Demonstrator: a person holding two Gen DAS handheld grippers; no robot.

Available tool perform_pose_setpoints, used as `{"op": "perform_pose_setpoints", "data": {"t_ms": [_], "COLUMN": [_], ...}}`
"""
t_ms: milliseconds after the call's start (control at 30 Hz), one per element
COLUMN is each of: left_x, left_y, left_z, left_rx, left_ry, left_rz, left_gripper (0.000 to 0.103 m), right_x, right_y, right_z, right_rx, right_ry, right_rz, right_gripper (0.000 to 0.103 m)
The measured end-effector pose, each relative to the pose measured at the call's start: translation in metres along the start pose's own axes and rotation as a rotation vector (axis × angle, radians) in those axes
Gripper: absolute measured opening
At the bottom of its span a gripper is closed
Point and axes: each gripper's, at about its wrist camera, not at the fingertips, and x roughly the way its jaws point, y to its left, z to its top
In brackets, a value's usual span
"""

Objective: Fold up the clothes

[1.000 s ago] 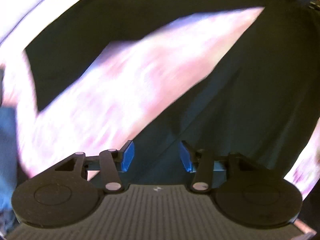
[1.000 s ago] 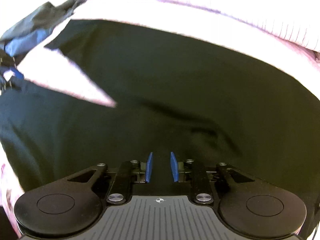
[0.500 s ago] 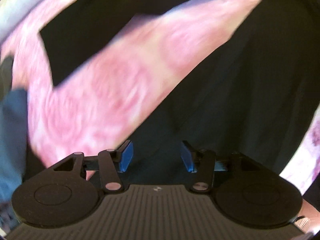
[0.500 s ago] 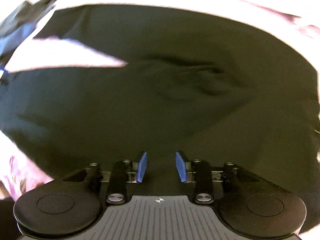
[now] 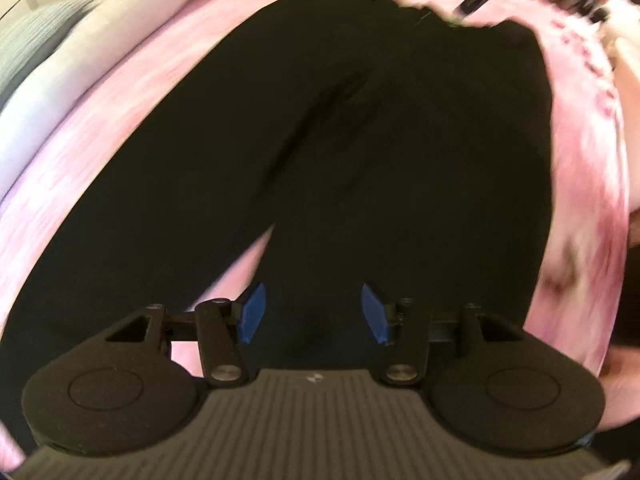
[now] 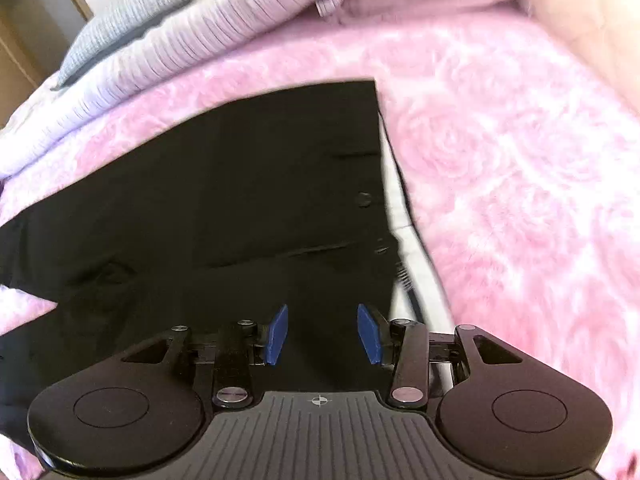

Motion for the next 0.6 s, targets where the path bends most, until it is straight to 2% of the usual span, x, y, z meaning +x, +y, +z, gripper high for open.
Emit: {"op": "perform_pose_setpoints", "data": {"t_ms": [100, 167, 200, 233, 267, 367, 467, 533, 600], "left_x": [0.037, 0.056, 0.062, 0.065, 0.068, 0.071, 0.080, 0.091, 0.100], "left_y": [-0.036, -0.053, -0.061, -0.067, -0.072, -0.084, -0.085, -0.089, -0.090], "left_z": [0.057, 0.086, 0.098, 0.107, 0.114, 0.136, 0.153, 0.163, 0.171], "left_rx": [0.022, 0.042, 0.055, 0.066, 0.075, 0.085, 0.094, 0.088, 0.068], "left_ry": [-0.014, -0.018, -0.021, -0.025, -0.029, -0.039, -0.052, -0.064, -0.067], "left_rz": [-0.041, -0.059, -0.067, -0.073, -0.080, -0.091, -0.088, -0.079, -0.082], "left_gripper": [0.049, 0.049, 0.049, 0.049, 0.049, 0.049, 0.049, 0.049, 0.049], "right_x": [0.032, 0.040, 0.040, 0.040, 0.037, 0.014, -0.010, -0.011, 0.000], "right_y": [-0.030, -0.039, -0.043, -0.048, -0.051, -0.050, -0.045, -0.040, -0.036], "right_z": [0.009, 0.013, 0.014, 0.015, 0.016, 0.015, 0.029, 0.046, 0.059], "right_rx": [-0.007, -0.024, -0.021, -0.014, -0.017, -0.076, -0.135, -0.174, -0.194], "right_ry": [0.059, 0.057, 0.055, 0.054, 0.054, 0.008, -0.089, -0.139, -0.139], "right_rz": [0.077, 0.135, 0.158, 0.177, 0.193, 0.198, 0.179, 0.168, 0.170], "right_gripper": [0.043, 0.040, 0.033, 0.005, 0.000, 0.000, 0.000, 0.000, 0.000]}}
